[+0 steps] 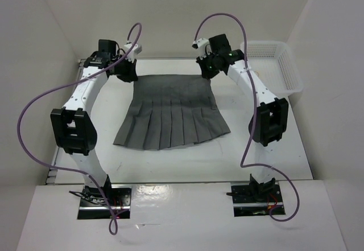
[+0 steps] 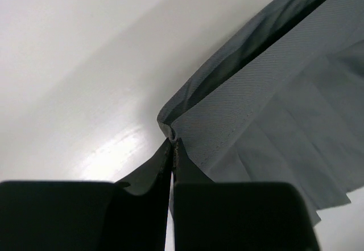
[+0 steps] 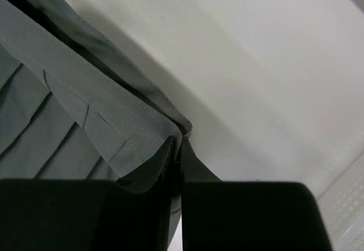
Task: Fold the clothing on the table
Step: Fold the skirt
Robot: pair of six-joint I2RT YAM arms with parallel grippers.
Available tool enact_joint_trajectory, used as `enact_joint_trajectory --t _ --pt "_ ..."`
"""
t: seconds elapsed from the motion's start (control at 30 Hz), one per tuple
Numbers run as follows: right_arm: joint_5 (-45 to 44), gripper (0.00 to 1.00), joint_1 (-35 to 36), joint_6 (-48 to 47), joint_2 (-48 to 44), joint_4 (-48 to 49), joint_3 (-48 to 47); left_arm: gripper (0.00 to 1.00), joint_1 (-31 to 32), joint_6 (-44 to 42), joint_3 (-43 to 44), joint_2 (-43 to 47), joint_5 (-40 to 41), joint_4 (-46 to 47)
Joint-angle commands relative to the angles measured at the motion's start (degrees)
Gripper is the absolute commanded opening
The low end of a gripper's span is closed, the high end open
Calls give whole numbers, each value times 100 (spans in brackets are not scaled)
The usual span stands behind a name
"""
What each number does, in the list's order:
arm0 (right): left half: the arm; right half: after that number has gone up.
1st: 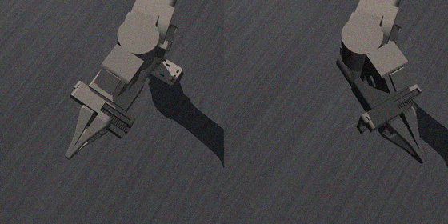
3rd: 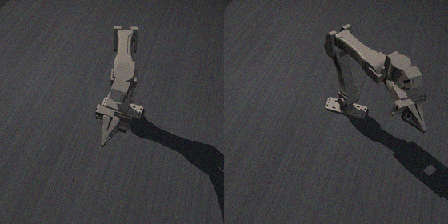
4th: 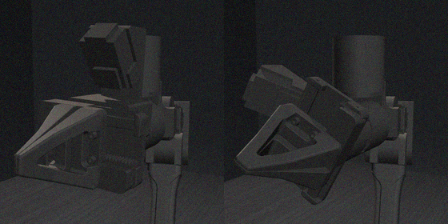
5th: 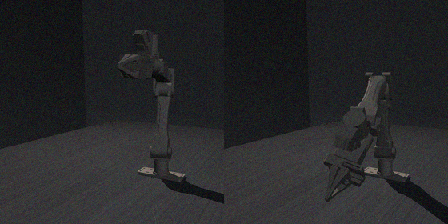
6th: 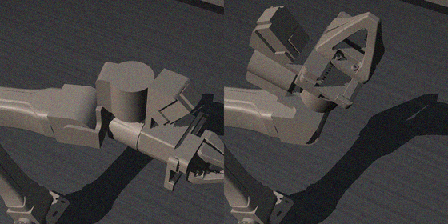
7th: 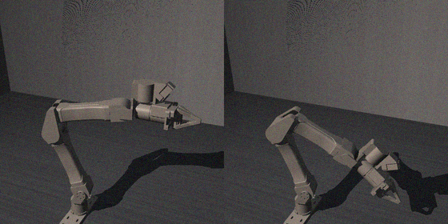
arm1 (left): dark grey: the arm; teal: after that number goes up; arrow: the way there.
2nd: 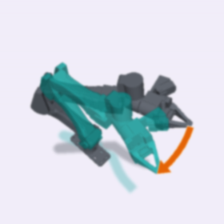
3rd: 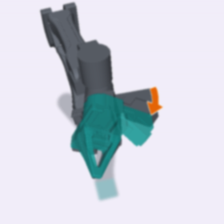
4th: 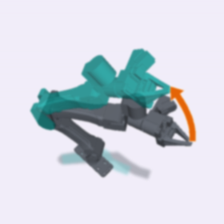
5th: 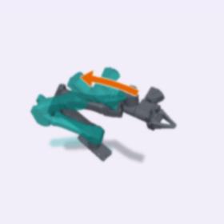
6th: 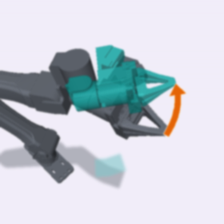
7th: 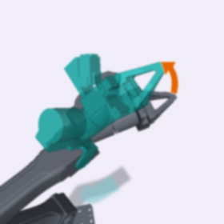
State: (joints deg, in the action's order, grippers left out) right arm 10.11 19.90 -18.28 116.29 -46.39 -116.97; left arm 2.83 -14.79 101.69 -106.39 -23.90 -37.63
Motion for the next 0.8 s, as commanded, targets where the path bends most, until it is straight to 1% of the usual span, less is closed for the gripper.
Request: enact_joint_trajectory --t 0.0,0.03,0.07,0.1,0.13,0.2,0.37,0.5,0.53,0.6,0.7,0.77 --pt "-360 7 31 -368 -825 569 787 4 -98 -366 -509 443 113 -25" --pt "-413 5 31 -421 -949 631 1190 4 -98 -367 -640 504 114 -25" --pt "-413 0 31 -483 -1072 710 1368 4 -151 -419 -763 583 114 -25" --pt "-465 0 31 -561 -1317 710 1535 4 -151 -472 -1008 749 114 -25" --pt "-466 0 31 -614 -1433 763 1832 4 -203 -551 -1124 925 114 -95" --pt "-466 0 31 -694 -1626 711 2124 4 -204 -604 -1493 1111 114 -157" --pt "-106 0 -74 -861 -2005 334 2389 4 -204 -842 -1977 1646 114 -578" --pt "149 0 -74 -967 -2268 114 2660 4 -204 -1114 -2258 2068 -96 -1061" --pt "149 0 -74 -1036 -2347 113 2722 7 -204 -1201 -2320 2157 -97 -1132" --pt "342 0 -74 -1098 -2409 -115 2810 7 -204 -1324 -2547 2324 -97 -1264" --pt "606 0 -74 -1221 -2462 -484 2864 7 -204 -1377 -2838 2745 95 -1326" --pt "747 0 -21 -1283 -2462 -669 2864 7 -151 -1378 -2892 2825 149 -1387"
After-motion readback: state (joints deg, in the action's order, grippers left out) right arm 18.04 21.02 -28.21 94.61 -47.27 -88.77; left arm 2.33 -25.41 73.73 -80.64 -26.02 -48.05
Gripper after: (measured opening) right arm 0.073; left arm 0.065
